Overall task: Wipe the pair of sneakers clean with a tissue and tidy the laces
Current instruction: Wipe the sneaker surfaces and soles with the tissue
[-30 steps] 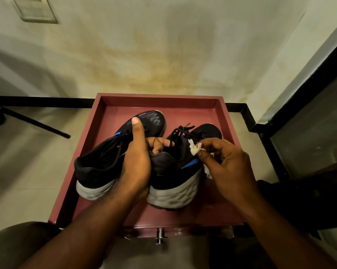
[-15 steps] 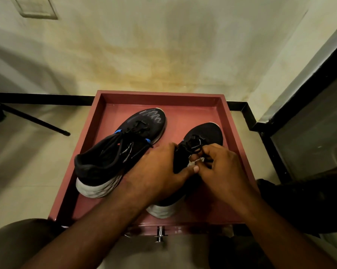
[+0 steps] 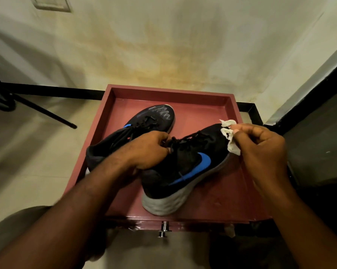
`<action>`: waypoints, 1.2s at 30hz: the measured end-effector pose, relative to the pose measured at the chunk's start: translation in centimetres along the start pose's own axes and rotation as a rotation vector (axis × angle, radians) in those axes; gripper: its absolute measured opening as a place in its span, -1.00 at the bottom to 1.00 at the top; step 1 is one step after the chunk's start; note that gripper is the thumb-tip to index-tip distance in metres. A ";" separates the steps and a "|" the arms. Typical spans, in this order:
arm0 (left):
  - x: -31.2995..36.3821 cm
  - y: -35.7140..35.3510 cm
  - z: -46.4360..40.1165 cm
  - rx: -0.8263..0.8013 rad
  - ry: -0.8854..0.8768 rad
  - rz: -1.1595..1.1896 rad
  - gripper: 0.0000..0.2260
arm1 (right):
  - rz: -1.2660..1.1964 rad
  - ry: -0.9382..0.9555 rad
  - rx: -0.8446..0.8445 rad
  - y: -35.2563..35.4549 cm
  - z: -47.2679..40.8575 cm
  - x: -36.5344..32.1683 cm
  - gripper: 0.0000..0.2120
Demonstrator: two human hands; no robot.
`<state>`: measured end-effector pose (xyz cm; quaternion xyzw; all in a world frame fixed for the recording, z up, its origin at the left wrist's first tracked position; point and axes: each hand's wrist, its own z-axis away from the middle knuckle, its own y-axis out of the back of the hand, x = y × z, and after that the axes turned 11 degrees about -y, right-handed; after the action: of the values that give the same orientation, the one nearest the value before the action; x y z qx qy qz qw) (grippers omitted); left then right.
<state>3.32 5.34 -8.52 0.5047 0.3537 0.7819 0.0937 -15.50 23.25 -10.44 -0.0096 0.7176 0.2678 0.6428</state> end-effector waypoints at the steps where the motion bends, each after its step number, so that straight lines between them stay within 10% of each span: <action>1: -0.1 0.3 -0.1 -0.022 0.006 -0.067 -0.90 | 0.001 0.001 -0.005 0.1 -0.1 0.0 -0.89; 11: -0.3 0.7 -0.3 0.241 -0.265 -0.561 -0.73 | 0.288 0.152 -0.154 -0.5 0.7 -0.2 -0.78; 22: 1.0 1.0 1.4 0.152 -0.069 -0.330 -0.59 | 0.271 0.574 -0.566 -3.6 6.4 -1.7 -0.79; 30: 0.6 -0.9 0.7 0.151 -0.114 -0.464 -0.59 | 0.668 0.384 -0.131 -1.3 0.9 -0.1 -0.87; 36: 0.5 -1.2 0.2 0.134 -0.082 -0.462 -0.66 | 0.394 0.545 -0.480 -2.8 6.7 -1.0 -0.85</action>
<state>2.99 6.59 -8.92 0.4470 0.5065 0.6934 0.2507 -8.14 23.19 -10.77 -0.0925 0.7669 0.5331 0.3451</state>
